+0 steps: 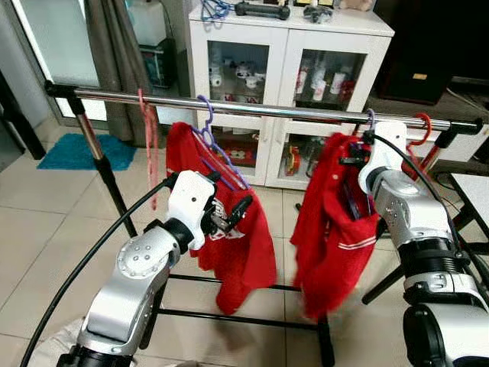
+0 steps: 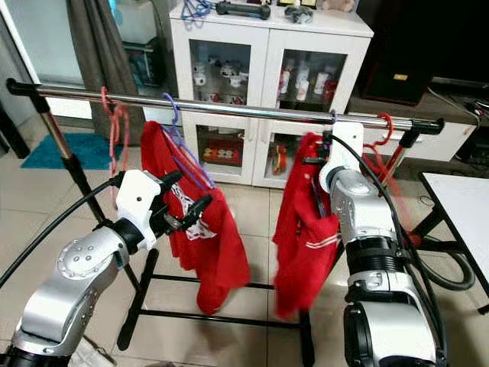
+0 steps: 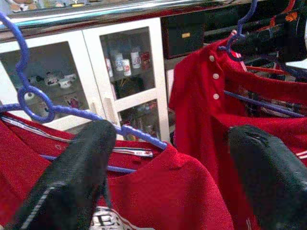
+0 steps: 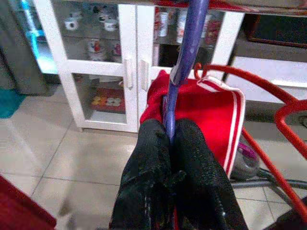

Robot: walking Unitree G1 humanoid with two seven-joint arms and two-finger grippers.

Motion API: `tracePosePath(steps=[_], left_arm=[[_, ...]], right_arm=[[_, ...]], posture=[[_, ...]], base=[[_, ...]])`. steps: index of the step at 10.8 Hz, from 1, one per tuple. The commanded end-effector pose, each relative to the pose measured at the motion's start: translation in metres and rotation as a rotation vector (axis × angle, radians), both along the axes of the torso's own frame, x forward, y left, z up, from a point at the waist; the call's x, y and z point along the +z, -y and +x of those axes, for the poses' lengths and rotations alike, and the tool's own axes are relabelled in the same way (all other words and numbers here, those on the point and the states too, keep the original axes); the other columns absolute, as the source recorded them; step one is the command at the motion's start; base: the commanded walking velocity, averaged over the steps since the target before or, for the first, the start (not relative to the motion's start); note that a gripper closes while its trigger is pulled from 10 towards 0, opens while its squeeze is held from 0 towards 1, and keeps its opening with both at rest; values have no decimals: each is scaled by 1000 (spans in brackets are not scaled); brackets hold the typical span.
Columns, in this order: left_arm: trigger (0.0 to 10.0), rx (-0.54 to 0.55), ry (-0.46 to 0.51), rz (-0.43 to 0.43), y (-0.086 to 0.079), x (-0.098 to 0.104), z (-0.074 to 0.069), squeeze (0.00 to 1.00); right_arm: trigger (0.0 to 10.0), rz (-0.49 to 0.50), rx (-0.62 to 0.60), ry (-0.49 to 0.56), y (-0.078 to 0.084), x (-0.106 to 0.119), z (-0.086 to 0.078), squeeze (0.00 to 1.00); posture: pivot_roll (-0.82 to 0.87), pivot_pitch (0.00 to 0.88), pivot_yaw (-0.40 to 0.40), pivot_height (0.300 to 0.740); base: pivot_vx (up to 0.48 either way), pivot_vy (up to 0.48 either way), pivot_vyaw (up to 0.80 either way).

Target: Hang hanger

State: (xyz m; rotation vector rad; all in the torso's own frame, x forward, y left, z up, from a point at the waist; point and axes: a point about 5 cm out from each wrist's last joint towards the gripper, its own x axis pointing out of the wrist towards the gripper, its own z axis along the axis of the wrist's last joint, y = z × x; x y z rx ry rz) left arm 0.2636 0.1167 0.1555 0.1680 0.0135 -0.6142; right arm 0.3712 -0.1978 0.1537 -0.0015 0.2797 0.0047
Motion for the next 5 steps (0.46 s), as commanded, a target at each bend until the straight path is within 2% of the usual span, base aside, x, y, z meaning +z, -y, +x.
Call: tracePosePath(steps=[1,2,4,5], left_arm=[[10000,-13,2,16,2,1,1,1000],[10000,0,4,22,1,1,2,1000],[10000,73,16,44,-7,1,4,1000],[10000,131,13,60,-15,1,5,1000]], right_arm=[[10000,6,23,-36,-3,-7,-1,0],[10000,40,32,14,-1,-2,-3,1000],[10000,2,92,88,6,13,-15,1000],[10000,-25,174,115,9,26,-34,1000]], posture=[[84,0,-28,740],[86,0,-25,740],[90,0,-27,740],[94,0,-27,740]], base=[[0,0,0],[0,0,0],[0,0,0],[0,0,0]])
